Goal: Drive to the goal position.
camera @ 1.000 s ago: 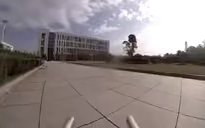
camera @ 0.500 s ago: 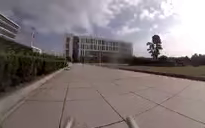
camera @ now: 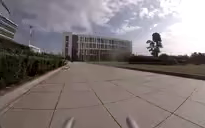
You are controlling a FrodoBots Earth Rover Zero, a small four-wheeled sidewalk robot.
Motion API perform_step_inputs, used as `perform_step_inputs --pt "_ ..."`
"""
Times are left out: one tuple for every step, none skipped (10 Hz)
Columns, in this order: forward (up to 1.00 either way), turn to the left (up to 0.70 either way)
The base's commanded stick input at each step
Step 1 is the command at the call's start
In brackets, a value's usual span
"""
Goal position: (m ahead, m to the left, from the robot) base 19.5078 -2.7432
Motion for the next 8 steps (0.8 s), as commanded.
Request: perform_step_inputs --pt "0.70 0.35" --pt "0.70 0.32" --pt "0.70 0.00" --pt "0.70 0.00" --pt "0.70 0.00" --pt "0.70 0.00" --pt "0.70 0.00" --pt "0.70 0.00"
